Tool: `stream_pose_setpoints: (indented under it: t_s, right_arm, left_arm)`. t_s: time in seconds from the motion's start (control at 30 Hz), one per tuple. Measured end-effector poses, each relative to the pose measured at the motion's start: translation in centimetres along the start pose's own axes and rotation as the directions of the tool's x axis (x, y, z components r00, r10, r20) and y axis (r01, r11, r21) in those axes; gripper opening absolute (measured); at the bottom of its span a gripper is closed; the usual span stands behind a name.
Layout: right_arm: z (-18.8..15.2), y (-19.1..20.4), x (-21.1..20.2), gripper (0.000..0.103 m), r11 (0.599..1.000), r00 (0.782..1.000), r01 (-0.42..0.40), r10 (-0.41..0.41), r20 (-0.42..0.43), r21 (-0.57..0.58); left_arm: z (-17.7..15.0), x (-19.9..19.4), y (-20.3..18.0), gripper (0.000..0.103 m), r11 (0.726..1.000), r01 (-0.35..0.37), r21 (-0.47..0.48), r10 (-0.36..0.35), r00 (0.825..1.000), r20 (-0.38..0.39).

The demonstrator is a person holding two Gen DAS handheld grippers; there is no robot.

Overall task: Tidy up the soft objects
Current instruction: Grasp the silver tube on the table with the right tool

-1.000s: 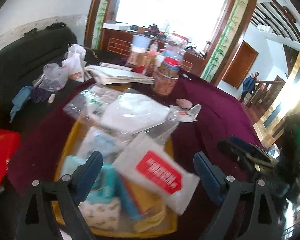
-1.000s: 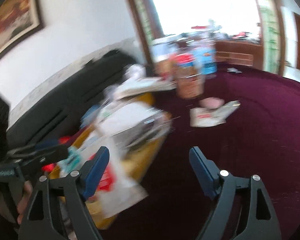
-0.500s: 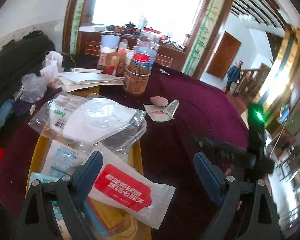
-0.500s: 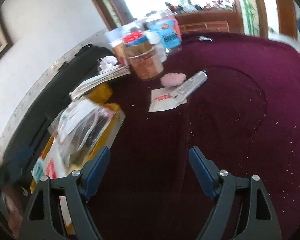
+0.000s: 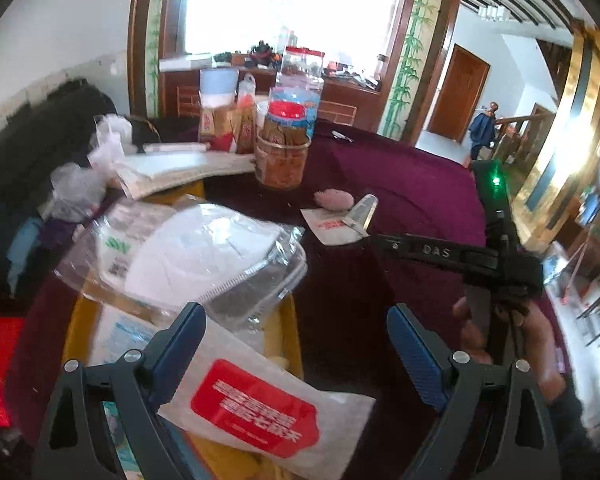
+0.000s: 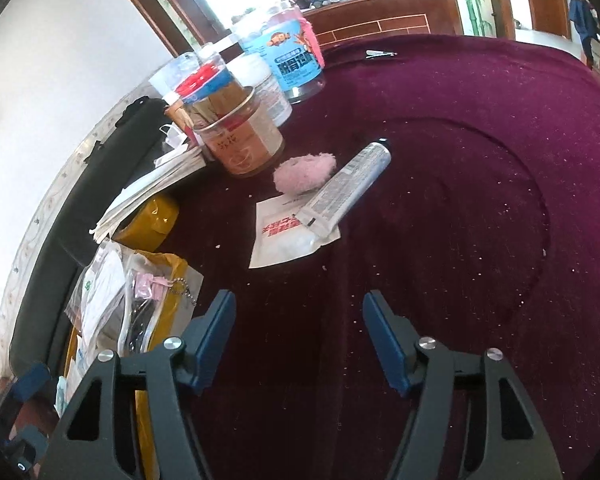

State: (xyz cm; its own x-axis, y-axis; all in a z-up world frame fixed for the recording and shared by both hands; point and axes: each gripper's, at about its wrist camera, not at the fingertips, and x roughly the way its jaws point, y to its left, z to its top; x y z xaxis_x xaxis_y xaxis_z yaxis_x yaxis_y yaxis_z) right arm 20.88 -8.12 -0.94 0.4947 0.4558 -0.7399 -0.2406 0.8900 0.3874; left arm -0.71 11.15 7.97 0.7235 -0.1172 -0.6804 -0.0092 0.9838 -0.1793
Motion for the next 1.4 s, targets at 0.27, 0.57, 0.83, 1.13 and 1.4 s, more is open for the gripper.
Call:
stream_pose_setpoints:
  t_s: [0.27, 0.57, 0.83, 1.13, 1.4]
  right_arm:
    - [-0.3, 0.8, -0.2, 0.066, 0.999, 1.0, 0.006, -0.006, 0.004, -0.034]
    - [0.1, 0.3, 0.1, 0.066, 1.0, 1.0, 0.017, -0.017, 0.004, -0.012]
    - [3.6, -2.7, 1.9, 0.053, 0.99, 1.0, 0.017, -0.018, 0.007, 0.14]
    - [7.8, -3.4, 7.8, 0.053, 0.977, 0.992, 0.128, -0.125, -0.026, 0.171]
    - [7.8, -2.3, 8.5, 0.036, 0.959, 0.96, 0.278, -0.276, -0.041, 0.06]
  left_arm:
    - [0.0, 0.1, 0.2, 0.094, 1.0, -0.027, 0.006, 0.027, 1.0, -0.002]
    - [-0.3, -0.1, 0.6, 0.094, 1.0, -0.03, 0.0, 0.03, 0.999, -0.012]
    - [0.6, 0.1, 0.8, 0.094, 1.0, 0.024, -0.016, -0.024, 0.999, -0.031]
    - [1.5, 1.1, 0.4, 0.094, 0.999, 0.038, 0.005, -0.038, 0.998, -0.054]
    - [1.6, 0.5, -1.7, 0.094, 0.998, 0.033, 0.049, -0.03, 0.997, -0.065]
